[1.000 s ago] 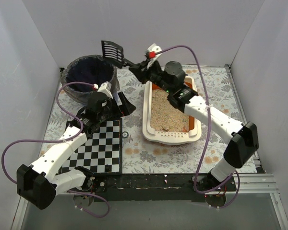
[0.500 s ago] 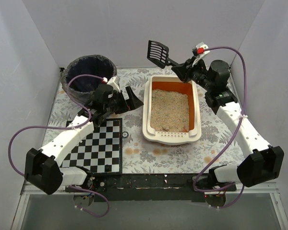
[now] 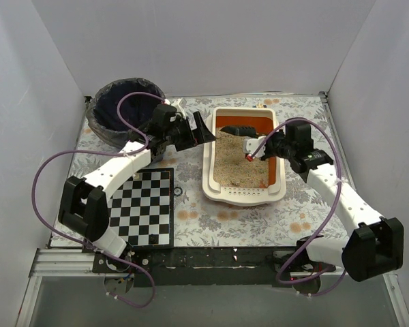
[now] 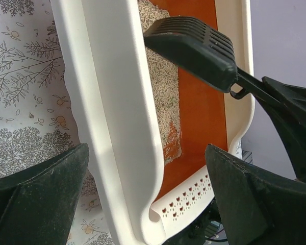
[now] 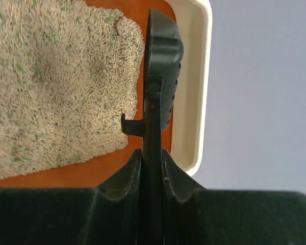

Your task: Clean the litter box

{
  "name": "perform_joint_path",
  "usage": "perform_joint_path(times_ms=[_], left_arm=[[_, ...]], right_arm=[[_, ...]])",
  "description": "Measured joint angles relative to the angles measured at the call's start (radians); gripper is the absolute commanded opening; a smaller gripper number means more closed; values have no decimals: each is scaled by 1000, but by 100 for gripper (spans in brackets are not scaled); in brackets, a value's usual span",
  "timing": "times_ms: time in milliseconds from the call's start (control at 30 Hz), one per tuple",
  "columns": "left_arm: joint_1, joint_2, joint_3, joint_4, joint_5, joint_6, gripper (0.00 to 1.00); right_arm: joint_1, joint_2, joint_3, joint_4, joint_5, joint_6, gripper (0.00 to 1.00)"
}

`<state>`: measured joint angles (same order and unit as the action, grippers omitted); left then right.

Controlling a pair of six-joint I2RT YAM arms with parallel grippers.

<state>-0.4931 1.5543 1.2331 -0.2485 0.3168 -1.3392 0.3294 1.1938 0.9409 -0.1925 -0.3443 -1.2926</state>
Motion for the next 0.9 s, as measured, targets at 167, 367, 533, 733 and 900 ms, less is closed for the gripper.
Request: perform_joint_path(times_ms=[167, 367, 533, 733, 900], left_arm=[[0, 64, 47, -18, 19, 0, 98], [0, 121, 95, -39, 28, 1, 98], [0, 159, 129, -46, 36, 3, 98], [0, 183, 137, -70, 36, 16, 98], [0, 187, 138, -83, 36, 16, 98]], right_arm=[[2, 47, 10, -16, -7, -271, 1], [24, 99, -3, 52, -5, -472, 1], [68, 166, -3, 103, 18, -491, 1], [103, 260, -10, 230, 109, -459, 1], [117, 309, -21, 338, 166, -400, 1]])
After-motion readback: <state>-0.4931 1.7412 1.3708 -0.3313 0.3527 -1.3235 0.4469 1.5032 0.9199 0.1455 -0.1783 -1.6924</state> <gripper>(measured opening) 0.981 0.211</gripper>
